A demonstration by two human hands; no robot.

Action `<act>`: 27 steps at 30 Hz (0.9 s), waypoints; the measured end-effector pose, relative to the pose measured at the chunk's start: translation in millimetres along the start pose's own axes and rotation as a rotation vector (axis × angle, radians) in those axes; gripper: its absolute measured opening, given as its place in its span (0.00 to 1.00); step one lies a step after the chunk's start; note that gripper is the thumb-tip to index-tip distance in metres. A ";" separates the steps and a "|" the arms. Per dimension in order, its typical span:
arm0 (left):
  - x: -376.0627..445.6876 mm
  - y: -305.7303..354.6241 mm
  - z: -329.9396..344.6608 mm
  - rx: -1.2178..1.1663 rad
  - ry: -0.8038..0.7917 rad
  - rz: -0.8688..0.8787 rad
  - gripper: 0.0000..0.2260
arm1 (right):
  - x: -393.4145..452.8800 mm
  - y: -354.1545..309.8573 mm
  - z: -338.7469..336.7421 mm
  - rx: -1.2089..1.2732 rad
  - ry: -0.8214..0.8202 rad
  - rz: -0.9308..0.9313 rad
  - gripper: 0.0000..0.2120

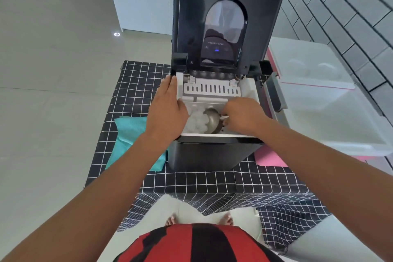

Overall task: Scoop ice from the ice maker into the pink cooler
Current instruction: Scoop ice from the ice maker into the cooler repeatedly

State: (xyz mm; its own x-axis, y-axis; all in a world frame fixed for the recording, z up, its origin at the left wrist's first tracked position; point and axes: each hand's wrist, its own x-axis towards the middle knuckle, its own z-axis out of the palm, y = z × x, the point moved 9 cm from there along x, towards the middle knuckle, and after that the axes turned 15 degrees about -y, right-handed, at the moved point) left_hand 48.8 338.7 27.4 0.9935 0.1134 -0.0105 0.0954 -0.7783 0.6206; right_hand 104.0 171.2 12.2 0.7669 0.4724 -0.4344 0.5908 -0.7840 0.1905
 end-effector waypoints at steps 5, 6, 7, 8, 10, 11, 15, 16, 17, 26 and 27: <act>-0.4 -2.7 2.1 -0.016 -0.001 -0.008 0.26 | -8.1 -1.0 -2.6 0.001 0.081 -0.042 0.09; 0.0 -3.0 2.0 -0.017 0.003 -0.008 0.26 | -7.6 -4.2 -3.4 0.017 0.093 -0.043 0.09; 0.2 -3.4 2.0 -0.015 0.004 -0.008 0.26 | -5.8 -7.1 -3.6 0.035 0.091 -0.036 0.09; 0.4 -3.7 2.0 -0.012 0.004 -0.008 0.26 | -2.9 -8.5 -3.8 0.051 0.083 -0.022 0.08; 0.4 -4.3 2.3 -0.012 0.002 -0.005 0.26 | 2.1 -6.9 -2.8 0.073 0.055 0.015 0.08; 0.1 -4.4 2.3 -0.019 0.001 -0.003 0.26 | 3.1 -4.1 -0.4 0.095 0.035 0.027 0.08; -1.5 -2.6 2.9 -0.034 -0.004 -0.006 0.26 | -2.5 5.9 8.4 0.175 0.009 0.004 0.11; -1.6 -2.3 2.5 -0.034 -0.003 -0.006 0.26 | -5.8 6.0 5.6 0.194 0.036 -0.015 0.11; -1.7 -1.9 2.0 -0.033 -0.002 -0.004 0.25 | -10.1 5.8 1.8 0.224 0.067 -0.038 0.11; -1.8 -2.4 0.9 -0.053 0.017 0.006 0.22 | -42.1 13.8 -4.0 0.340 0.198 -0.045 0.10; -1.7 -2.9 0.9 -0.048 0.018 0.005 0.22 | -43.9 13.8 -5.6 0.336 0.218 -0.050 0.11</act>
State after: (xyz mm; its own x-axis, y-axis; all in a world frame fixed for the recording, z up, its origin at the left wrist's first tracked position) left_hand 46.9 340.2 24.9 0.9926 0.1209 0.0064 0.0869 -0.7482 0.6577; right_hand 79.9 141.9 38.8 0.7960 0.5590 -0.2323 0.5413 -0.8291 -0.1401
